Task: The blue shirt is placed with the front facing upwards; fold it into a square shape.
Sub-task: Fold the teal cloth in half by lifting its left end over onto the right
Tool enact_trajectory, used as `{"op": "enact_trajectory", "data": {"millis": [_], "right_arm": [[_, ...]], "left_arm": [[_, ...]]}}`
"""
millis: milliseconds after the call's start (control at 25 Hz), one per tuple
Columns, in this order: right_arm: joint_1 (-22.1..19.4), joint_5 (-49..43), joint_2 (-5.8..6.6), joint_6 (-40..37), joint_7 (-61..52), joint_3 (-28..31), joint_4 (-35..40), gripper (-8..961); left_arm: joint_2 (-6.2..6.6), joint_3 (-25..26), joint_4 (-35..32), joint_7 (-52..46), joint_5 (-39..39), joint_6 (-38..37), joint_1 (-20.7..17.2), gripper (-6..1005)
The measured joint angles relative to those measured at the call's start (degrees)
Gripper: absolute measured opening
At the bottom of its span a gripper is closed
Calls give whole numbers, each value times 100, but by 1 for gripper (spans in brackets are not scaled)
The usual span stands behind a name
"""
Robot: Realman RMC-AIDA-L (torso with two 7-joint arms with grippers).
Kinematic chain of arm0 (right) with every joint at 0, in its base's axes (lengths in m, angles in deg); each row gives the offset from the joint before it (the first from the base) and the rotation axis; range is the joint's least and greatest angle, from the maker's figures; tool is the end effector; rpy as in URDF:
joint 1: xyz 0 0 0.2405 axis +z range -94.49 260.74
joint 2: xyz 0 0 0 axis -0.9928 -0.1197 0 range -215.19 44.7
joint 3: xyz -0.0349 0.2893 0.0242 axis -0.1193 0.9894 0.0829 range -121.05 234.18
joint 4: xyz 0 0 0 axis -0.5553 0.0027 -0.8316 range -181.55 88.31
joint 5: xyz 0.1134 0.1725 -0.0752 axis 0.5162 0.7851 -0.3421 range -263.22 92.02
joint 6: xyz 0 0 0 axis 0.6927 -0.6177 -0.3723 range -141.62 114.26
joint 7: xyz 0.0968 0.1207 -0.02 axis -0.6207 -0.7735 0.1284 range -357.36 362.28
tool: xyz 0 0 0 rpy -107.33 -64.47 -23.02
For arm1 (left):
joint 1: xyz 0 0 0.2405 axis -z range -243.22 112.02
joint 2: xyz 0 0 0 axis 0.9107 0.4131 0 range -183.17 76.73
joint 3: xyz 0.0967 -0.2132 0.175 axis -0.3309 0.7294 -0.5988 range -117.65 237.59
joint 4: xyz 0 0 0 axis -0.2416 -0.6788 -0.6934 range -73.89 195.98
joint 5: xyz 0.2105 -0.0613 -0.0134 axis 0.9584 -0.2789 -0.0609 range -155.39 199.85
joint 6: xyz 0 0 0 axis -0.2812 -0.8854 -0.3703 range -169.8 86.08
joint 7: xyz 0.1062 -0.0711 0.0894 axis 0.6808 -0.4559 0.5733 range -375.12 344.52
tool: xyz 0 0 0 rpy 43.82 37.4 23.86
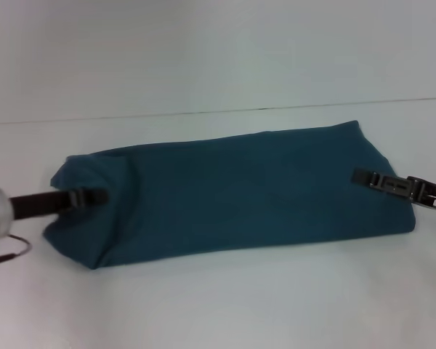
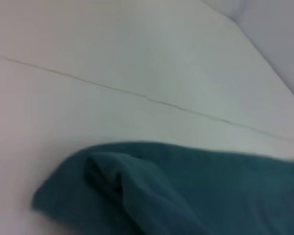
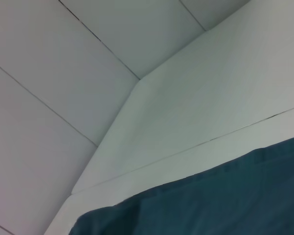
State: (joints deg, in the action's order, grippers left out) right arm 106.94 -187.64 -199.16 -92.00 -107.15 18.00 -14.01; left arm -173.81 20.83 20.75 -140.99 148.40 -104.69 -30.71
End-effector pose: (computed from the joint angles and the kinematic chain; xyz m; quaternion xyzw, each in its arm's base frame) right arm 0.3584 0.3599 0.0217 -0.7572 0.5282 0.3300 0.1970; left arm -0.3166 0.4233 -0.0250 -0.7729 -0.5548 -0.1872 0.2445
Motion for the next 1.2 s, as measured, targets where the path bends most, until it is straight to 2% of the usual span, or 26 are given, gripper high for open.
{"op": "enact_trajectory", "data": {"millis": [160, 320, 560, 720, 920, 1040, 1200], "right_arm": [[0, 0, 1, 1, 0, -1, 0, 836], [0, 0, 7, -9, 1, -2, 0, 836], [0, 0, 9, -16, 1, -2, 0, 836], [0, 7, 16, -17, -3, -2, 0, 836], [0, 9, 19, -5, -8, -2, 0, 836], [0, 7, 18, -16, -15, -2, 0, 836], [-1, 4, 18, -45, -28, -2, 0, 836]], "left_arm": [[137, 436, -69, -526, 14, 236, -157, 81], [277, 1127, -79, -615, 171, 206, -200, 81], [441, 1666, -169, -834, 718, 232, -217, 81], [497, 1904, -257, -979, 1116, 299, -191, 82], [505, 1928, -368, -1353, 1457, 435, -181, 82], [499, 1936, -491, -1367, 1180, 26, -182, 82], [500, 1911, -816, -1452, 139, -1171, -170, 82]]}}
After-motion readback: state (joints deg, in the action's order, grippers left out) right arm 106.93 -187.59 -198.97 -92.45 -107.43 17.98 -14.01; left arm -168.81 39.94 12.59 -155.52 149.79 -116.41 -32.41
